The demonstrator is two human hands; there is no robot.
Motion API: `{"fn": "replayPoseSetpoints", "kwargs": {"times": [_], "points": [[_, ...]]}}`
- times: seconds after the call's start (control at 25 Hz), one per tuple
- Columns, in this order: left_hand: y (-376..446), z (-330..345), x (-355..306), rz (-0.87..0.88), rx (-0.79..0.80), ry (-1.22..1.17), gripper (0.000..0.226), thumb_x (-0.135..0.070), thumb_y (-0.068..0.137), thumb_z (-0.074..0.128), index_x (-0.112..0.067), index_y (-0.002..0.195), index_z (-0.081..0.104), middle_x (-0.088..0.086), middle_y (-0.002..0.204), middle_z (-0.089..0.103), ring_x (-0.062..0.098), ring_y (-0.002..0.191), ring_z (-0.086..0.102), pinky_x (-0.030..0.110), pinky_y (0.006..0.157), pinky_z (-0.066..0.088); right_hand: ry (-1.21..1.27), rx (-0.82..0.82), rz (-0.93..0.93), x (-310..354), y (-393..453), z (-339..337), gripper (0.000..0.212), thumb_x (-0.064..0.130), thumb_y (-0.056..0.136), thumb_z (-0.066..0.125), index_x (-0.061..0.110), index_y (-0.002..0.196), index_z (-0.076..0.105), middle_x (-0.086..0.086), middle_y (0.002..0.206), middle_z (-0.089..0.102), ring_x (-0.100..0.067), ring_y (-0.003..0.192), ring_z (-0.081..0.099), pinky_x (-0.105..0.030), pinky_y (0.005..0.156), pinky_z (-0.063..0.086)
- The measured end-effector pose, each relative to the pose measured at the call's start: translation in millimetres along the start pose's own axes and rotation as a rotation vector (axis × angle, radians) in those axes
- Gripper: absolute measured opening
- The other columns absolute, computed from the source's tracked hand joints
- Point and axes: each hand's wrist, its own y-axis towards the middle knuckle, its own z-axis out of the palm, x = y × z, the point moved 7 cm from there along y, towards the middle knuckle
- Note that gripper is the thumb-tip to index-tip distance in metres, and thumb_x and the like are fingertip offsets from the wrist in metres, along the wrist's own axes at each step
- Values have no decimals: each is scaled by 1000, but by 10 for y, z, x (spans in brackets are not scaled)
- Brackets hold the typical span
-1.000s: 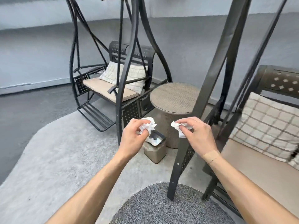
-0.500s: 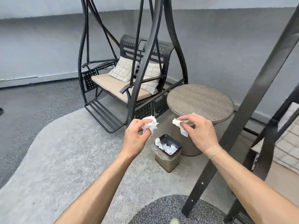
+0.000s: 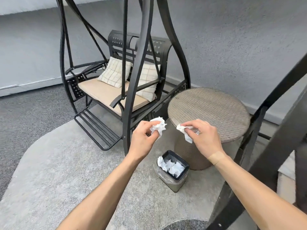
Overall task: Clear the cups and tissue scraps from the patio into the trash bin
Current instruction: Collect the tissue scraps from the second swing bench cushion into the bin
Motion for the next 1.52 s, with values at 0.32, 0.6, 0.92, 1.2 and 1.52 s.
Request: {"fn": "replayPoseSetpoints", "kwargs": {"times": [0.32, 0.6, 0.92, 1.2, 1.52], "points": [[1305, 590, 675, 43, 206, -46, 39, -22, 83, 66, -56, 101, 66, -24, 89, 55, -1, 75, 55, 5, 69, 37, -37, -90, 180, -619, 846, 430, 14, 17, 85, 72, 27, 94, 75, 6, 95, 71, -14, 83, 64, -39, 84, 49], [2113, 1101, 1404, 55, 501, -70, 38, -18, 85, 68, -48, 108, 67, -10, 95, 61, 1, 80, 58, 12, 73, 43, -65, -207, 465, -1107, 1065, 957, 17, 20, 86, 72, 31, 98, 75, 11, 98, 71, 4, 78, 62, -11, 74, 44], [1892, 1924, 2651, -125, 704, -25, 35, -14, 87, 68, -45, 104, 66, -12, 99, 59, -3, 77, 58, 8, 70, 45, -102, -150, 723, -2167, 681, 1888, 19, 30, 88, 69, 36, 105, 73, 23, 101, 64, 16, 75, 58, -2, 76, 44], [1288, 2768, 4423, -323, 746, 181, 31, -21, 88, 67, -37, 115, 66, -17, 101, 54, -2, 83, 56, 4, 72, 40, -78, -20, 897, -3617, -21, 3142, 24, 18, 91, 63, 26, 112, 71, 3, 113, 68, -8, 84, 63, -23, 87, 49], [645, 3597, 5904, -394, 868, 452, 33, -19, 88, 62, -25, 121, 64, 4, 122, 56, 15, 73, 63, 29, 80, 50, -152, 222, 1044, -4784, -765, 4426, 29, 17, 91, 59, 27, 118, 66, -5, 121, 64, -24, 98, 66, -32, 85, 50]]}}
